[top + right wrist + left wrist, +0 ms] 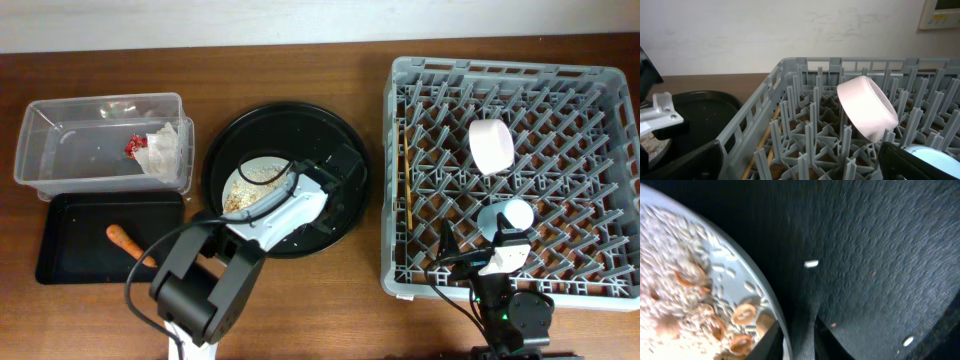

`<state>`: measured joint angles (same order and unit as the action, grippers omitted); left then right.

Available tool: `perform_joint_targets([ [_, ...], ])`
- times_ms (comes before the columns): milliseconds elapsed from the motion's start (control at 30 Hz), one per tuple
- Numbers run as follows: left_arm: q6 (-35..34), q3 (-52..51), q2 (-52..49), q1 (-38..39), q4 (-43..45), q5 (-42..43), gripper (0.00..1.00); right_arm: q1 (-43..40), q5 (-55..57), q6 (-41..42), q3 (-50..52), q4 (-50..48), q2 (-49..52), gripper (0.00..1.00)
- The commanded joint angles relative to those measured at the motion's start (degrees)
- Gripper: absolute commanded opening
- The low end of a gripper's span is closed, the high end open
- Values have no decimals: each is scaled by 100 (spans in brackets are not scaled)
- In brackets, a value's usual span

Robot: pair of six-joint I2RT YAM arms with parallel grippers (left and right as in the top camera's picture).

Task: Sort waste into correct bins and load items into the dishwasher rack
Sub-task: 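Grasp the rice plate with the left gripper and tip rice onto the black tray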

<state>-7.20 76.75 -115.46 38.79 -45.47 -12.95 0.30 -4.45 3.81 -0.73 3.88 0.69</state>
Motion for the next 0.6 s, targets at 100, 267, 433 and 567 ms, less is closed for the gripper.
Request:
perform_joint_targets([
  [100, 42, -76, -175, -4, 164, -334, 0, -31, -50, -39, 42, 15, -37, 98],
  [267, -424, 422, 11, 20, -623, -973, 0, -31, -50, -39, 42, 15, -37, 98],
  [433, -953, 540, 1156, 15, -1176, -1241, 0, -33, -48, -39, 42, 15, -37, 98],
  [567, -1478, 540, 2225, -262, -1764, -1209, 0, -31, -48, -39, 42, 15, -37, 98],
])
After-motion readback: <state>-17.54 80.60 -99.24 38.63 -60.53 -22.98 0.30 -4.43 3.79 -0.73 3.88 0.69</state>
